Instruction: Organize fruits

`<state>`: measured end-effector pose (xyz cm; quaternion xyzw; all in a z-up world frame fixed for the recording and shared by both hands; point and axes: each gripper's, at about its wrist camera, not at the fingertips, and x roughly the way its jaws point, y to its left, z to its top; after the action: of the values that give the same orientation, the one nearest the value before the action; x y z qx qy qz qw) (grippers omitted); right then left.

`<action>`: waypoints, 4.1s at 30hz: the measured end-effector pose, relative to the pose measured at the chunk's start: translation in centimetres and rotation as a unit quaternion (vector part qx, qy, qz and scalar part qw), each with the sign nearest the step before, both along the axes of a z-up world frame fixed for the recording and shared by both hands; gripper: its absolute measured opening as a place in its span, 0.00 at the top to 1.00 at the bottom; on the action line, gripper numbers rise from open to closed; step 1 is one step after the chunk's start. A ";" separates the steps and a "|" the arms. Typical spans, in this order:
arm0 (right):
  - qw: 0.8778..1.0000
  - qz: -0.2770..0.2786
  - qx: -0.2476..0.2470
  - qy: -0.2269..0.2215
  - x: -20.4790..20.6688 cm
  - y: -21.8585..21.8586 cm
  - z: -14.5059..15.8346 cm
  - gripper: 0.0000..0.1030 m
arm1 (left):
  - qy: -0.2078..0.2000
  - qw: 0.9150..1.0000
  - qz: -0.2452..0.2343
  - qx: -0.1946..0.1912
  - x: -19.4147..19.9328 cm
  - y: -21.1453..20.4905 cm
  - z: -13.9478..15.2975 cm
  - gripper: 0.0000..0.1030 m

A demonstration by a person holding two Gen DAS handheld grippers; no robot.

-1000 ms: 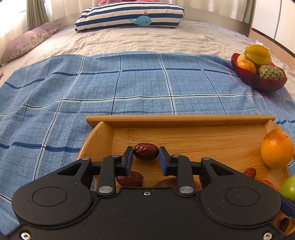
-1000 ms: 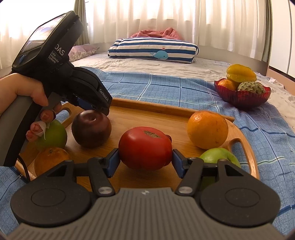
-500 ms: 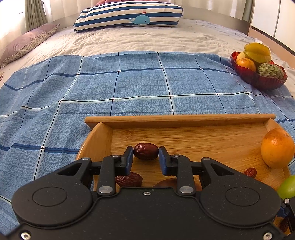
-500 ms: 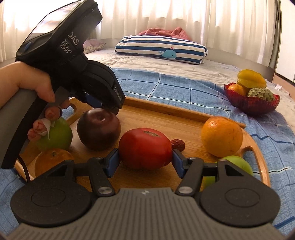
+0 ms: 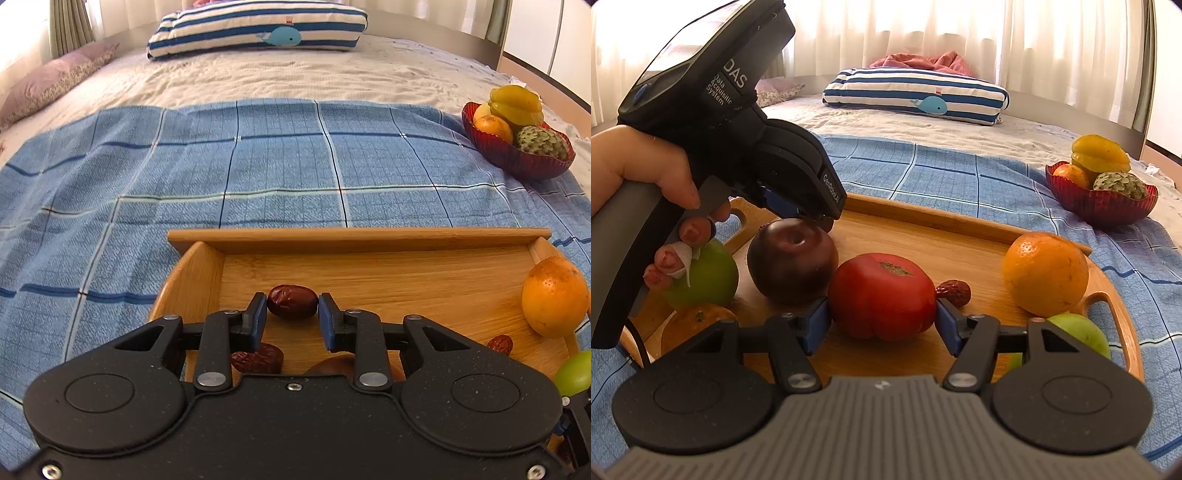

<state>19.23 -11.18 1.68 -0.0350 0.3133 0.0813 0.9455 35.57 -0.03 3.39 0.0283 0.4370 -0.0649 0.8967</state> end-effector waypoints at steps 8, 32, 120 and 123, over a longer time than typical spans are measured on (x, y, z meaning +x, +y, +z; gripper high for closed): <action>1.000 0.002 0.008 0.000 -0.4 0.0 0.0 0.23 | -0.003 1.000 -0.004 0.009 -0.2 -0.3 0.1 0.72; 0.998 -0.022 0.019 -0.048 -4.5 -2.5 2.8 0.14 | -0.065 0.998 -0.008 -0.001 -6.0 1.1 3.3 0.38; 0.996 -0.088 -0.007 0.004 -14.5 -4.2 -2.3 0.00 | -0.138 0.990 0.032 0.003 -28.2 2.0 -3.8 0.08; 0.996 -0.087 -0.004 0.007 -14.5 -4.2 -2.4 0.00 | -0.140 0.990 0.032 0.004 -28.3 1.8 -3.9 0.02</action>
<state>4.78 -15.41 -0.75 -0.0108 0.3221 -0.0026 0.9466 7.22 1.82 -0.55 0.0265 0.3082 -0.0295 0.9505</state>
